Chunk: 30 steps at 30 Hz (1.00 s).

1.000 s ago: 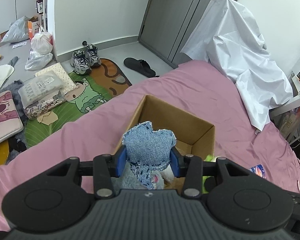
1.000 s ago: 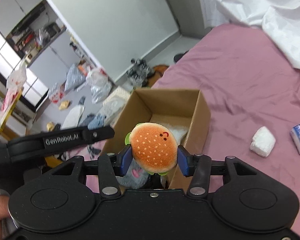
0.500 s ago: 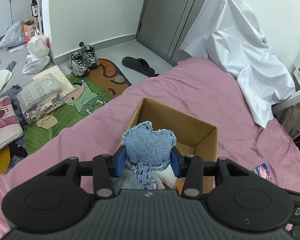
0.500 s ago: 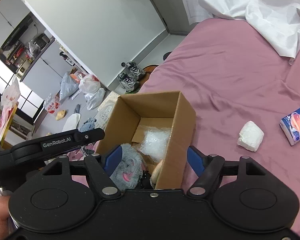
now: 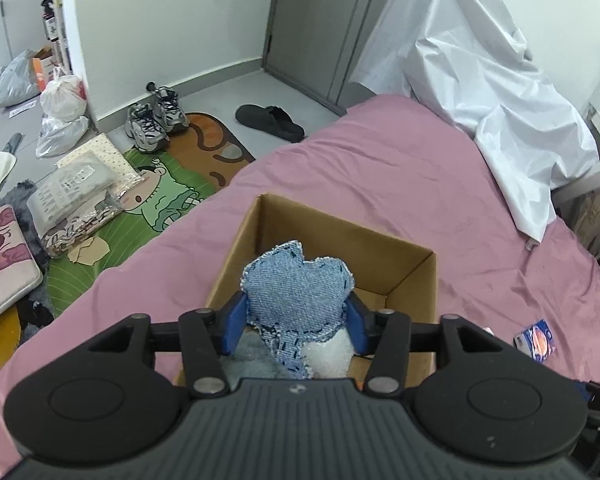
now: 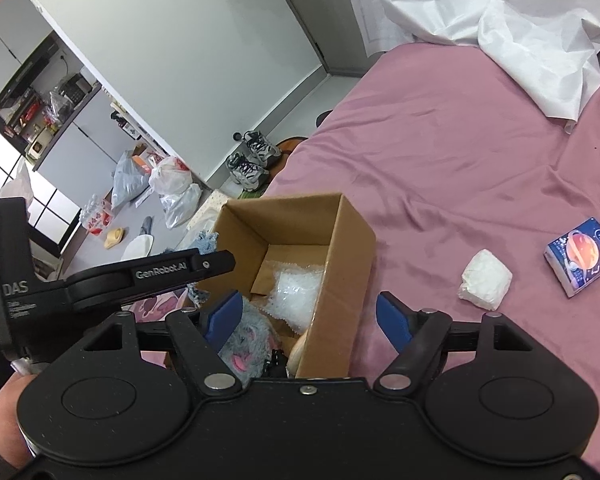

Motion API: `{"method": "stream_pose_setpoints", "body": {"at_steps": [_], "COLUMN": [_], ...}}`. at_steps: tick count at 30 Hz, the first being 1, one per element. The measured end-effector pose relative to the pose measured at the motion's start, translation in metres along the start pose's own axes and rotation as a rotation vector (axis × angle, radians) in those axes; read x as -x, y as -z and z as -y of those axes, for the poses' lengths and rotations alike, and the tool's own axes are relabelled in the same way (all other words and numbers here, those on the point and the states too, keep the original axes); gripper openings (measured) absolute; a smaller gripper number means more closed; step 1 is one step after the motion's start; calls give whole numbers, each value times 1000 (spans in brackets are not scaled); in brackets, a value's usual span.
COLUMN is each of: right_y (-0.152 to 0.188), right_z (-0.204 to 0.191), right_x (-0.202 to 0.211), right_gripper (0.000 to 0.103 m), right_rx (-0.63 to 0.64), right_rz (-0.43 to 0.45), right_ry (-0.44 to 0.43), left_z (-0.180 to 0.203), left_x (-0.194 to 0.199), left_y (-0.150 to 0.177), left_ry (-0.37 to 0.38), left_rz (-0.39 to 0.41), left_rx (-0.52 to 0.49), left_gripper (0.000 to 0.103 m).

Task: Organize soft objects
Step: 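Open the right gripper then the left gripper to drop both items in the box, then move both grippers back over the white packet and the blue tissue pack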

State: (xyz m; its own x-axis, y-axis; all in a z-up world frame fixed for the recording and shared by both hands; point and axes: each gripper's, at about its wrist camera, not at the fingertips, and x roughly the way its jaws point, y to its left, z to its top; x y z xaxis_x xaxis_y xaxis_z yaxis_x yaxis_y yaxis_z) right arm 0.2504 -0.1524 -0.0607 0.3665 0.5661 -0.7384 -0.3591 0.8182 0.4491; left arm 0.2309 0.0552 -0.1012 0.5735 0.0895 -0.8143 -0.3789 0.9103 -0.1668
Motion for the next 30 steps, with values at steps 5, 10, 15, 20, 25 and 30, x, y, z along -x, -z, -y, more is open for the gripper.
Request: {"method": "stream_pose_setpoints", "body": {"at_steps": [5,10,15,20,25,30], "right_y": [-1,-1,-3,-5,-6,-8], "right_z": [4,5,9,16,29,46], "right_x": [1,6,14,24,35,49], "right_gripper": [74,74,76,78,79,84], "right_rx": [-2,-4,-12,-29,-51,-84], "right_rz": [6,17,41,62,84,117], "right_ry": [-1,-8,-16,-13,-7,-10], "left_z": [4,4,6,12,20,32], "left_x": [3,7,18,30,42,54], "left_y": [0,3,3,4,4,5], "left_ry": [-66,-82,-85,-80,-83,-79], "left_rz": [10,-3,-5,4,13,30], "left_rx": [-12,-6,-14,-32,-35,-56], "left_gripper": [78,79,79,85,86,87]}}
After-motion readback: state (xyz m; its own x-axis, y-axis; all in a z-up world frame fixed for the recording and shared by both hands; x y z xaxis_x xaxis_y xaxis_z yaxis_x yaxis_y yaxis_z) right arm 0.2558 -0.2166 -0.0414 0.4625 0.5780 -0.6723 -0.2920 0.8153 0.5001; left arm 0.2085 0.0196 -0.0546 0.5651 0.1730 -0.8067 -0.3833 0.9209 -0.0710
